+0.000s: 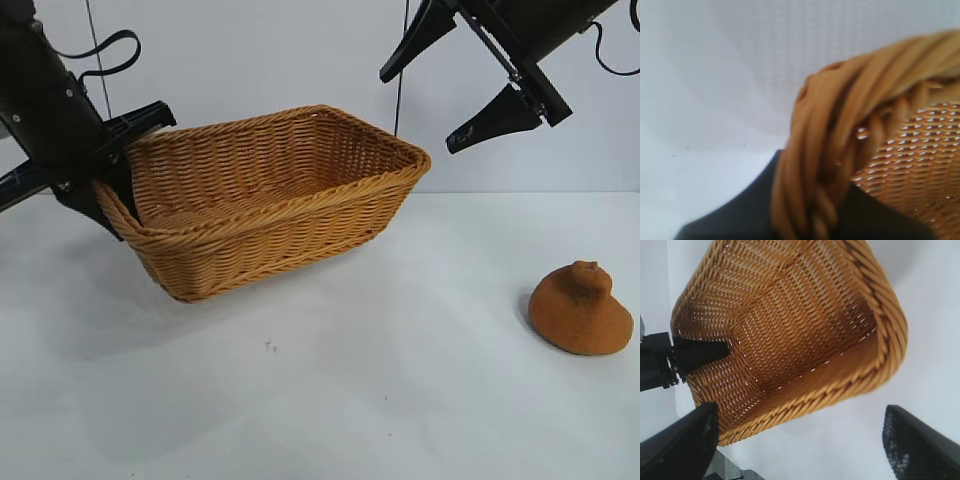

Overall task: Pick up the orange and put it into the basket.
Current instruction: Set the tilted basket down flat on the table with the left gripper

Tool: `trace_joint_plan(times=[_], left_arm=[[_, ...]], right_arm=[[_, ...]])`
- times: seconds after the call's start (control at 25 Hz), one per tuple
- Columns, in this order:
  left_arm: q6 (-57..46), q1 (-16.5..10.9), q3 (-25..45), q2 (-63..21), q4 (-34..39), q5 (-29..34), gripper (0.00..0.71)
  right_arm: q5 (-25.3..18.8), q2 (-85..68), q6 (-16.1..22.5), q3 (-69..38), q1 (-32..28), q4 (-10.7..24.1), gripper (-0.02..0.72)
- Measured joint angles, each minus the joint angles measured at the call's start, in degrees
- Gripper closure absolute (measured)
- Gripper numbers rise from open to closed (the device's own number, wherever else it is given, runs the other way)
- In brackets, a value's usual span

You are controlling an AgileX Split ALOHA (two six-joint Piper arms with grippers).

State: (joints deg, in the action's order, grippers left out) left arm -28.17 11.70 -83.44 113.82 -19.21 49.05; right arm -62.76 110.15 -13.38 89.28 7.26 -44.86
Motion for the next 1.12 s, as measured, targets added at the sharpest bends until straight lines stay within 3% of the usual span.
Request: trace_joint_plan(times=[0.28,0.56,0.96,1.04,1.12], left_arm=[[13.2,1.0,-9.0,6.0,0.1,12.5,0.617],[15.9,5.5,-9.3,9.0,-0.3,12.6,0.617],[18.2,5.4,-9.3,12.8,-0.6,10.5,0.616],[18.3,5.4,-9.3,12.8,-1.0,10.2,0.562],[18.3,5.4,-9.3,12.8,-1.4,10.3,0.429]], right_arm=[[-0.3,0.0,0.0,0.0,0.0,0.0,0.092],[-0.7,0.0,0.0,0.0,0.0,0.0,0.092],[-1.2,0.0,0.0,0.0,0.0,0.0,0.092],[-1.2,0.0,0.0,0.0,0.0,0.0,0.092],[-1.3,0.0,0.0,0.0,0.0,0.0,0.092]])
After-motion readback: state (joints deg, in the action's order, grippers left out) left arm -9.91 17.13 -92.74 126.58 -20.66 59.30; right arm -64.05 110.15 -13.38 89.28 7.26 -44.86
